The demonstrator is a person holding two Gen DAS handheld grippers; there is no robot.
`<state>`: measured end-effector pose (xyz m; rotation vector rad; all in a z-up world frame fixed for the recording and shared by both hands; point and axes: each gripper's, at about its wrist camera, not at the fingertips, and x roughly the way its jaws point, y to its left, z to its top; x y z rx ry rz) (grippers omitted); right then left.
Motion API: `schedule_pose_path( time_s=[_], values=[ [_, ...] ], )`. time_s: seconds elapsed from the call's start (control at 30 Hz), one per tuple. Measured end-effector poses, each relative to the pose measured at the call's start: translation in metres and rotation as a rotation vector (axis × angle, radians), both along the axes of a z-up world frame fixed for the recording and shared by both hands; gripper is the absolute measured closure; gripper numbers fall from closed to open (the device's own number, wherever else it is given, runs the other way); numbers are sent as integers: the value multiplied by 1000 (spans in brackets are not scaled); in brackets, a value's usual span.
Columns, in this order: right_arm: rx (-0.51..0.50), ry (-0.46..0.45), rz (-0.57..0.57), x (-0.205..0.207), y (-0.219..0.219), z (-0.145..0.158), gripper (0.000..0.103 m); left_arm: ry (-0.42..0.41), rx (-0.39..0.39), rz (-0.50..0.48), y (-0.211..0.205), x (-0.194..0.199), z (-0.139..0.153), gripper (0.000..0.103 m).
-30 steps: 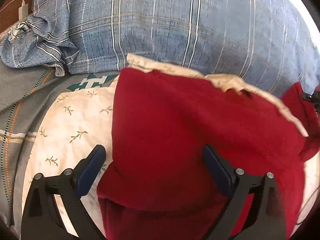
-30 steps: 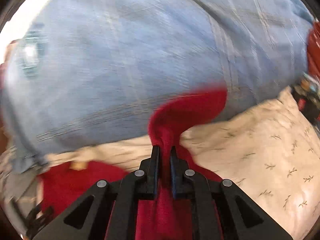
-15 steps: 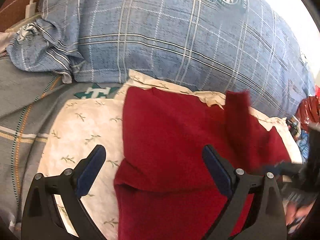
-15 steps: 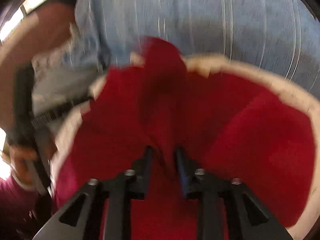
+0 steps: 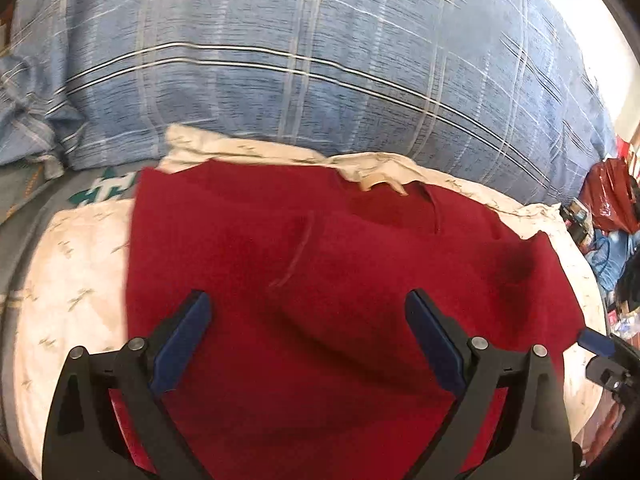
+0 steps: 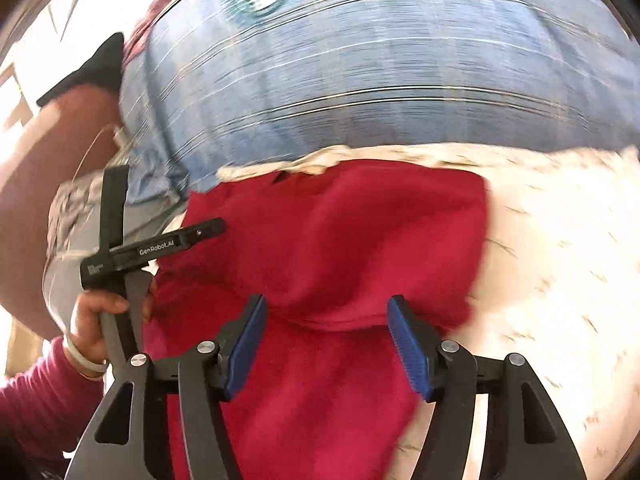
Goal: Fold small clothes
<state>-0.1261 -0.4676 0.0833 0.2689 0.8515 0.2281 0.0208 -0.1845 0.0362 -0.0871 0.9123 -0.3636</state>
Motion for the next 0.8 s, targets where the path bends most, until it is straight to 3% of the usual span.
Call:
schedule_pose_path(
  time_s=[0.07, 0.17, 0.3, 0.43, 0.6, 0.8],
  values=[
    [23, -5, -45, -6, -16, -1, 39, 4, 18, -30, -10, 3, -1, 66],
    [50, -12, -132, -10, -38, -4, 38, 17, 1, -73, -19, 10, 7, 92],
    [64, 16, -237, -1, -58, -12, 37, -87, -68, -53, -6, 10, 53, 92],
    [78, 28, -260, 15, -62, -18, 34, -174, -119, 19, 32, 0, 84, 92],
    [109, 78, -267, 47, -61, -30, 31, -135, -50, 63, 55, -9, 53, 92],
    [147, 111, -281, 72, -59, -41, 31, -66, -28, 98, 72, -10, 20, 92]
  ],
)
